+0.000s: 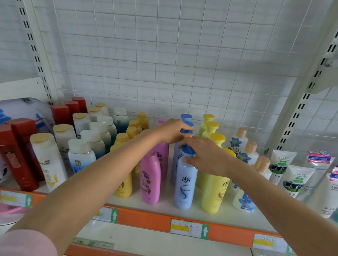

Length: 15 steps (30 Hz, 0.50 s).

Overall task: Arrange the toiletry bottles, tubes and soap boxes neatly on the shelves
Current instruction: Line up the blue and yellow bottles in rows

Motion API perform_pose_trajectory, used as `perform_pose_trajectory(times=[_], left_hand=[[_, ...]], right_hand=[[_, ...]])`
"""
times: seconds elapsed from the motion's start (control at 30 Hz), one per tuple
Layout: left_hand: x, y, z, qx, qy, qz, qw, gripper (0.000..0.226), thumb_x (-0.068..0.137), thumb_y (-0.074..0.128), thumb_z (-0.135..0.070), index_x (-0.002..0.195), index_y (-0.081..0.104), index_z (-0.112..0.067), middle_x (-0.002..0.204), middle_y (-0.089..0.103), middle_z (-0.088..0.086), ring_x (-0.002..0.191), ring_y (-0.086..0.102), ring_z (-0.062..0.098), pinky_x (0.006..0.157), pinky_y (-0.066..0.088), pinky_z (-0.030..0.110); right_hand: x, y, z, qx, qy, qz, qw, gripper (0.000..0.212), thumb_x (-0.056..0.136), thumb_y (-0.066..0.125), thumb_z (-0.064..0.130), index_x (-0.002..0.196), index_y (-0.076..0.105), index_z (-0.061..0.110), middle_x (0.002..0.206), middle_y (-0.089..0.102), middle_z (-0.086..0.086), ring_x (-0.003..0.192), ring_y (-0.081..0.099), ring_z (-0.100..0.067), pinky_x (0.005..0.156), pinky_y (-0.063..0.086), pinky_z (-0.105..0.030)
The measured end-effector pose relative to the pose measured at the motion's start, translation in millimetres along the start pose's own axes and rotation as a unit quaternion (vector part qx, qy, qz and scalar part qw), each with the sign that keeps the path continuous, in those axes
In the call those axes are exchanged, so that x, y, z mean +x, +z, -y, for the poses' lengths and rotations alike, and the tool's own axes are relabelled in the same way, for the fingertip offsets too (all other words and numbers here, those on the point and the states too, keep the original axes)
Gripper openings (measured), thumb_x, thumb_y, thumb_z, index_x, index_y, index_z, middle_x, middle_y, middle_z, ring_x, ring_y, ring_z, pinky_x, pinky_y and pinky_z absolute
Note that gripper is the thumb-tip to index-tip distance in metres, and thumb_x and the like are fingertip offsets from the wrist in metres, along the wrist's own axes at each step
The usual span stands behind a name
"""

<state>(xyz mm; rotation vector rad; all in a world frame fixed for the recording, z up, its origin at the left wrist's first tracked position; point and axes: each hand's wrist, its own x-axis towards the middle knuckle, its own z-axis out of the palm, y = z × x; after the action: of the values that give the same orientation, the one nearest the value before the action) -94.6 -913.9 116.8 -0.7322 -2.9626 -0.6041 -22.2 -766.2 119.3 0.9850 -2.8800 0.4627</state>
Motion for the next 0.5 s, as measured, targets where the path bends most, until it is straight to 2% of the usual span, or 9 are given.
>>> perform_pose_trajectory(times=[0.1, 0.2, 0.3, 0.4, 0.43, 0.5], left_hand=[[-0.5, -2.1, -1.3, 0.018, 0.015, 0.003, 1.000, 0.007, 0.092, 0.046, -0.021, 0.087, 0.050, -0.021, 0.081, 0.050, 0.007, 0.071, 0.041, 0.015, 0.056, 0.026, 0.021], [-0.8, -3.3, -0.4, 0.037, 0.035, 0.008, 0.999, 0.008, 0.092, 0.044, -0.014, 0.087, 0.042, -0.020, 0.083, 0.047, 0.005, 0.074, 0.041, 0.015, 0.057, 0.029, 0.018], [-1.6, -3.9, 1.0, 0.029, 0.040, 0.009, 0.999, 0.010, 0.092, 0.044, -0.013, 0.088, 0.053, -0.015, 0.081, 0.048, 0.007, 0.064, 0.038, 0.010, 0.059, 0.031, 0.009], [-3.0, -7.4, 0.1, 0.026, 0.027, 0.020, 0.999, 0.017, 0.092, 0.045, -0.013, 0.099, 0.060, -0.008, 0.087, 0.051, 0.009, 0.071, 0.043, 0.015, 0.058, 0.030, 0.014], [-4.1, -8.9, 0.2, 0.023, 0.024, 0.021, 0.999, 0.023, 0.091, 0.047, -0.013, 0.108, 0.060, -0.006, 0.091, 0.054, 0.011, 0.077, 0.047, 0.019, 0.061, 0.031, 0.014], [-7.8, -12.3, 1.5, -0.004, 0.017, 0.018, 1.000, 0.035, 0.091, 0.051, -0.019, 0.126, 0.056, -0.014, 0.104, 0.062, 0.013, 0.091, 0.058, 0.026, 0.076, 0.043, 0.024]], right_hand=[[3.9, 3.8, -2.2, 0.038, 0.007, -0.007, 0.999, 0.034, 0.087, 0.056, 0.015, 0.121, 0.050, 0.014, 0.124, 0.049, -0.003, 0.107, 0.045, -0.019, 0.087, 0.036, -0.026], [3.1, 7.1, -1.5, 0.066, 0.006, -0.015, 0.998, 0.034, 0.086, 0.055, 0.009, 0.119, 0.050, 0.014, 0.124, 0.048, -0.002, 0.099, 0.040, -0.013, 0.080, 0.030, -0.021], [2.8, 10.0, 1.0, 0.064, 0.010, -0.013, 0.998, 0.034, 0.087, 0.053, 0.007, 0.120, 0.047, 0.013, 0.124, 0.046, -0.003, 0.098, 0.037, -0.012, 0.078, 0.027, -0.019], [4.1, 9.4, 5.4, 0.062, 0.023, -0.002, 0.998, 0.034, 0.088, 0.051, 0.006, 0.120, 0.045, 0.012, 0.124, 0.045, -0.005, 0.098, 0.038, -0.015, 0.081, 0.031, -0.024], [4.1, 8.9, 6.6, 0.055, 0.027, 0.005, 0.998, 0.033, 0.089, 0.049, 0.007, 0.121, 0.044, 0.012, 0.123, 0.044, -0.005, 0.098, 0.039, -0.017, 0.081, 0.032, -0.025], [3.9, 9.1, 8.3, 0.036, 0.025, 0.013, 0.999, 0.032, 0.089, 0.048, 0.007, 0.120, 0.042, 0.010, 0.121, 0.043, -0.006, 0.098, 0.042, -0.020, 0.082, 0.036, -0.029]])
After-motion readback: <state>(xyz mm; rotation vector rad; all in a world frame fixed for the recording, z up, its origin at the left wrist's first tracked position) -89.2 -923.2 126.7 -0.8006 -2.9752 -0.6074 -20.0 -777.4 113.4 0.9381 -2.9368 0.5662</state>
